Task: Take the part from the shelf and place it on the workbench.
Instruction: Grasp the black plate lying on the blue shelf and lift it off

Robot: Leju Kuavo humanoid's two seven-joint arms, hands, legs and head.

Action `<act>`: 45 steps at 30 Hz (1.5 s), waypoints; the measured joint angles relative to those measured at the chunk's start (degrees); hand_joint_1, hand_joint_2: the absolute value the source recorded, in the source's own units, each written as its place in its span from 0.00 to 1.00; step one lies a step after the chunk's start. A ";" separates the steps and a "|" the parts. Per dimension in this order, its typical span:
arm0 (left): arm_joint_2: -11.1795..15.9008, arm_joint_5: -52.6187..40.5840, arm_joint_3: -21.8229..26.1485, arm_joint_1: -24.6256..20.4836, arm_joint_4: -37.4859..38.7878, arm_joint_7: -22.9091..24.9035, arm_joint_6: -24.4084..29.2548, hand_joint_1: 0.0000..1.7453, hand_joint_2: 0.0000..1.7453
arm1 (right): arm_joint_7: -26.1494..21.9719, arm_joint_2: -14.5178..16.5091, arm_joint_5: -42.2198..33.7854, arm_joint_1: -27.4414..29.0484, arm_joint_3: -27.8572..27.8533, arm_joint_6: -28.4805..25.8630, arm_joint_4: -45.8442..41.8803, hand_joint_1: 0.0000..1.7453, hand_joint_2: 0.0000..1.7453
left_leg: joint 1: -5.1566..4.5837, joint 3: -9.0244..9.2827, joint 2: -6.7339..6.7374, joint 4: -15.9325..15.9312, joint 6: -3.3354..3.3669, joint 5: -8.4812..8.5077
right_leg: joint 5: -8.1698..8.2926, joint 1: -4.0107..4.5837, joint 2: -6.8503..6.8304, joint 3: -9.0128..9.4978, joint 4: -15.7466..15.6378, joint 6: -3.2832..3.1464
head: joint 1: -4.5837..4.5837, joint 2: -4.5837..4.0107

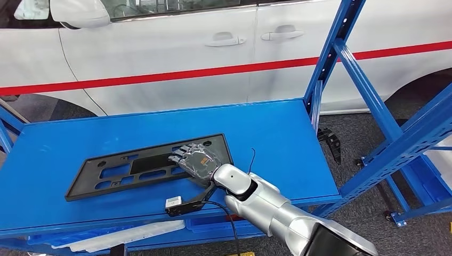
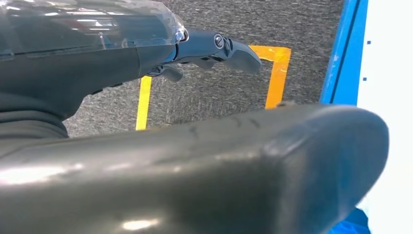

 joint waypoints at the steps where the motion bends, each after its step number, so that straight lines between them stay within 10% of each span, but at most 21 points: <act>1: 0.00 -0.01 -0.01 -0.05 0.00 0.00 0.00 0.00 0.00 | -0.01 0.00 0.06 -0.01 0.07 -0.13 0.00 1.00 1.00 | -0.09 1.90 0.00 -4.21 0.35 1.81 | -0.04 0.07 0.05 0.07 0.00 0.08 | 0.01 0.00; 3: 0.00 -0.02 -0.02 -0.17 0.00 0.00 -0.01 0.00 0.00 | -0.01 -0.01 0.14 -0.16 0.13 -0.43 0.01 1.00 1.00 | -0.40 4.44 -0.02 -9.92 0.97 3.58 | -0.05 0.21 0.11 -0.03 0.06 0.49 | 0.01 0.00; 7: 0.02 -0.03 -0.05 -0.12 0.00 0.01 -0.02 0.00 0.00 | -0.03 -0.04 0.39 -0.84 0.15 -0.69 -0.01 1.00 1.00 | -0.42 5.16 0.03 -11.51 1.96 3.93 | -0.35 0.12 0.08 -0.16 0.45 1.76 | 0.01 0.01; 13: -0.01 -0.03 -0.11 -0.22 0.00 0.05 -0.09 0.00 0.00 | -0.41 -0.25 0.64 -1.13 0.22 -0.52 0.02 1.00 1.00 | -0.18 5.45 0.22 -11.98 2.69 4.28 | -7.36 -0.23 -0.02 -7.49 16.09 2.78 | 0.04 0.01; 18: -0.11 -0.05 -0.26 -0.29 0.00 0.11 -0.09 0.00 0.00 | -1.39 -0.23 0.99 -1.21 0.25 -0.21 -0.07 1.00 1.00 | -0.28 5.28 -0.11 -10.92 1.62 3.61 | -0.77 -0.78 -0.12 -0.41 1.88 2.57 | 0.03 0.01; 24: -0.13 -0.03 -0.38 -0.35 0.00 0.12 -0.03 0.00 0.00 | -1.94 0.01 1.11 -1.27 0.30 0.11 -0.28 1.00 1.00 | -0.04 3.71 -0.12 -7.35 -0.20 1.00 | -0.39 -0.66 -0.10 0.11 0.48 0.39 | 0.01 0.01; 28: -0.13 -0.09 -0.45 -0.03 0.00 -0.26 -0.04 0.00 1.00 | -1.95 -0.01 1.12 -0.78 0.50 0.15 -0.32 1.00 1.00 | -0.01 -2.11 -0.08 5.53 -0.53 -4.44 | -0.43 -0.32 -0.20 0.05 0.49 0.01 | 0.02 0.01; 34: -0.06 -0.57 -1.05 -0.06 0.00 -0.64 -0.18 0.00 1.00 | -1.96 -0.08 1.10 -0.61 0.53 -0.30 -0.44 1.00 1.00 | -0.68 5.58 0.02 -10.32 1.25 2.90 | -0.36 0.07 0.07 0.23 0.52 0.48 | 0.02 0.01; 39: -0.08 -0.83 -1.44 -0.29 0.00 -0.76 -0.31 0.00 1.00 | -3.34 -0.27 -0.87 -0.58 0.30 0.27 -0.56 1.00 1.00 | -0.53 6.40 0.28 -12.26 2.54 3.89 | -1.73 -0.09 0.09 -0.61 2.46 2.11 | 0.02 0.00; 43: -0.17 -0.67 -1.49 -0.34 0.00 -0.91 -0.27 0.00 1.00 | -4.16 -0.59 -1.46 -0.18 0.18 0.73 -0.58 1.00 1.00 | -0.39 6.25 0.46 -12.51 2.86 4.19 | -7.48 -0.34 0.03 -6.65 15.03 2.82 | 0.02 0.01; 45: -0.24 -0.60 -1.49 -0.32 0.00 -0.98 -0.26 0.00 1.00 | -4.34 -0.64 -1.45 -0.06 0.18 0.73 -0.58 1.00 1.00 | -0.30 6.23 0.45 -12.26 2.70 4.08 | -5.48 -0.58 -0.05 -5.85 13.55 3.03 | 0.02 0.01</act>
